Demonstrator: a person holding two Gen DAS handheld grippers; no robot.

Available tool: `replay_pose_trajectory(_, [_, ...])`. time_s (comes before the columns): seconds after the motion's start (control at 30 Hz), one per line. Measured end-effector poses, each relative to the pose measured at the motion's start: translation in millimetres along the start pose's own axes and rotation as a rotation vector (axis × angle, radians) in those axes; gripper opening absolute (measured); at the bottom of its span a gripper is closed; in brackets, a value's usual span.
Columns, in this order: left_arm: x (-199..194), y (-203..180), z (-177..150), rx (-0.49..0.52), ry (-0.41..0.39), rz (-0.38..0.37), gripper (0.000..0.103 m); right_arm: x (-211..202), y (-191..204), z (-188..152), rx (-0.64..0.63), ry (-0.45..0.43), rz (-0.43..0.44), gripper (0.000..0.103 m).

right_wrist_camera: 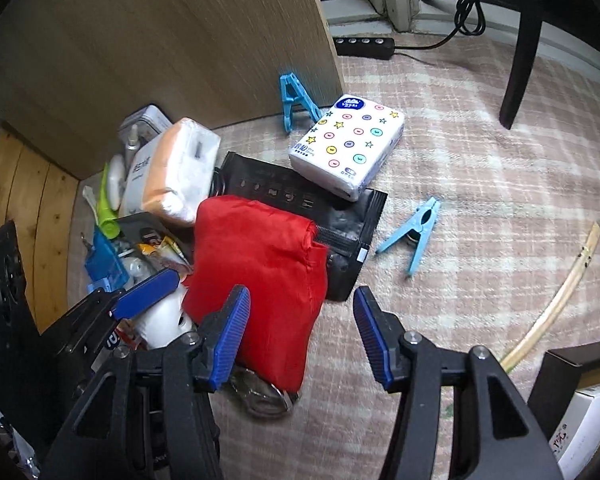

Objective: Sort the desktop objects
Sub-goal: 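Grasp the red pouch with both grippers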

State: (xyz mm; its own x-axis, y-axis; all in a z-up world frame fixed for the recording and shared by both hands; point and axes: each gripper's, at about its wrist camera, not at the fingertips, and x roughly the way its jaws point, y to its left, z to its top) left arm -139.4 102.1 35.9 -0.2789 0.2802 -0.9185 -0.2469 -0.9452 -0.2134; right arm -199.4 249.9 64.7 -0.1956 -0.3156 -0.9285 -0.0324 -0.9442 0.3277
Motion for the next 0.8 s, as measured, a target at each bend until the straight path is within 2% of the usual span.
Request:
replay_pose_trajectory(0.17, [7, 2, -2, 0.004, -0.004, -0.022, 0.070, 9, -9, 4, 0.026, 0.007, 0.002, 0.053])
replay_pose_trajectory(0.27, [11, -3, -2, 0.017, 0.009, -0.057, 0.070, 14, -10, 5, 0.031, 0.020, 0.062, 0.053])
replay_pose_trajectory(0.37, [14, -9, -3, 0.047, 0.000, -0.036, 0.070, 15, -3, 5, -0.011, 0.008, 0.036, 0.053])
replay_pose_trajectory(0.6, [15, -9, -2, 0.038, -0.015, -0.052, 0.068, 12, 19, -1, -0.102, -0.019, -0.022, 0.050])
replay_pose_trajectory(0.8, [11, -8, -2, 0.000, -0.022, -0.092, 0.068, 9, 16, -6, -0.079, -0.004, 0.013, 0.050])
